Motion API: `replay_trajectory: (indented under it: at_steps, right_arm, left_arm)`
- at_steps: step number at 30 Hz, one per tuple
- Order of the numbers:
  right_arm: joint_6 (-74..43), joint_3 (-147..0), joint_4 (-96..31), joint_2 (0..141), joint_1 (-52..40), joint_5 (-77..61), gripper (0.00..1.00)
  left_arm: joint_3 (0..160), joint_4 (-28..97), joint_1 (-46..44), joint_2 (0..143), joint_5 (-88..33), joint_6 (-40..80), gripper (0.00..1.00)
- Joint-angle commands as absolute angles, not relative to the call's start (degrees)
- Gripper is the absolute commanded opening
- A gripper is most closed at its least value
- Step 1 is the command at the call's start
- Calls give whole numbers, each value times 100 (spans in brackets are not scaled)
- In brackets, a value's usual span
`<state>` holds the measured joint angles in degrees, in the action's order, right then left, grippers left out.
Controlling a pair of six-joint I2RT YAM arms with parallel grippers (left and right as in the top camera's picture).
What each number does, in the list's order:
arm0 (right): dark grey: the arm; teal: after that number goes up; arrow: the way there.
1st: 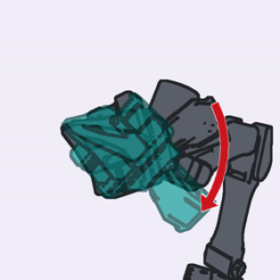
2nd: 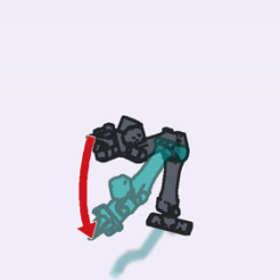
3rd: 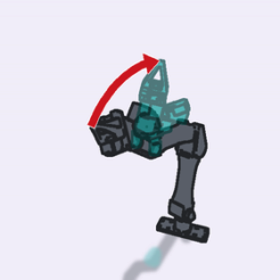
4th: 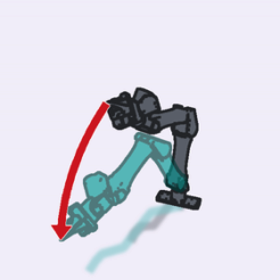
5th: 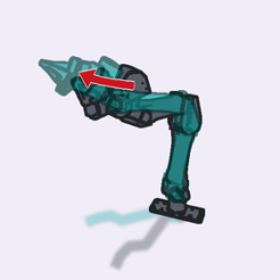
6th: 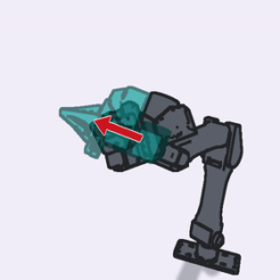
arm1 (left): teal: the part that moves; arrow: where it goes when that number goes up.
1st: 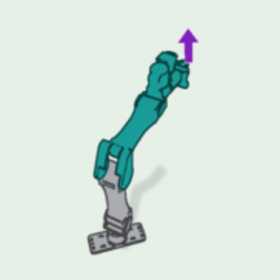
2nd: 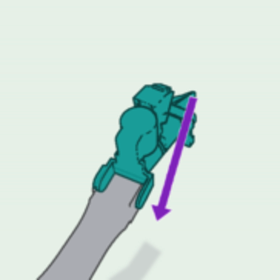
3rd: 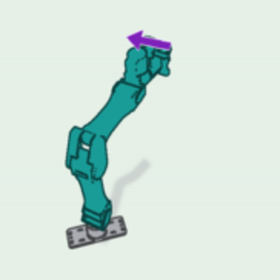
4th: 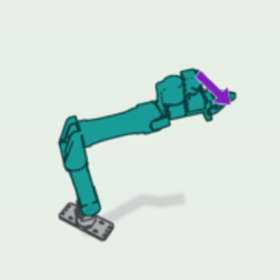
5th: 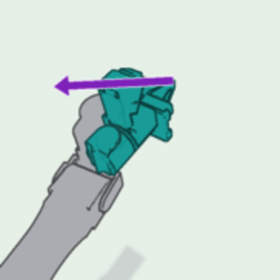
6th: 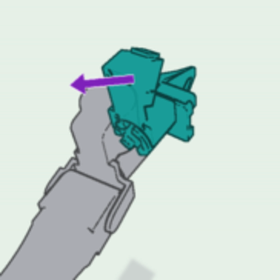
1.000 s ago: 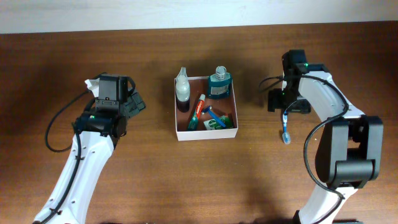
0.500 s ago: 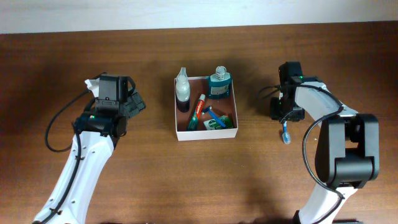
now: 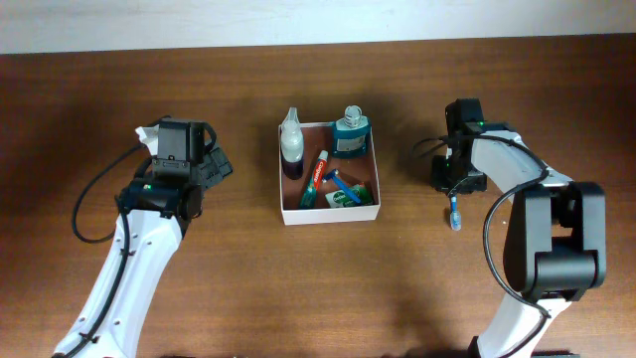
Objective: Pack container
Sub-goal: 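Lower the right gripper and grasp the toothbrush handle, then lift the toothbrush and carry it left over the box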
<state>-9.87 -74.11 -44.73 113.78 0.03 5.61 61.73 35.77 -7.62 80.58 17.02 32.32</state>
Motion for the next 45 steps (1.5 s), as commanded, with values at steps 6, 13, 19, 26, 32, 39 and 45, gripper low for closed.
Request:
replay_trajectory:
  at_steps: [6, 13, 19, 26, 32, 39, 45]
  right_arm:
    - [-998, -7378, -4469, 11410, 8, 670, 12]
    - [-998, -7378, -4469, 11410, 8, 670, 9]
    - [-998, -7378, -4469, 11410, 8, 670, 4]
    - [-1000, -7745, -4950, 11404, 5, 644, 4]
    - [-1146, -9306, -6700, 11404, -60, 259, 4]
    - [-941, -10451, -7583, 11404, -698, 193, 4]
    - [-882, -10514, -7891, 11404, -1367, 200, 4]
  left_arm:
    - [6219, 3564, -744, 7990, 1802, 3179, 99]
    - [6219, 3564, -744, 7990, 1800, 3179, 99]
    - [6219, 3564, -744, 7990, 1800, 3179, 99]
    - [6219, 3564, -744, 7990, 1800, 3179, 99]
    - [6219, 3564, -744, 7990, 1800, 3179, 99]
    - [6219, 3566, -744, 7990, 1800, 3179, 99]
    - [6219, 3564, -744, 7990, 1800, 3179, 99]
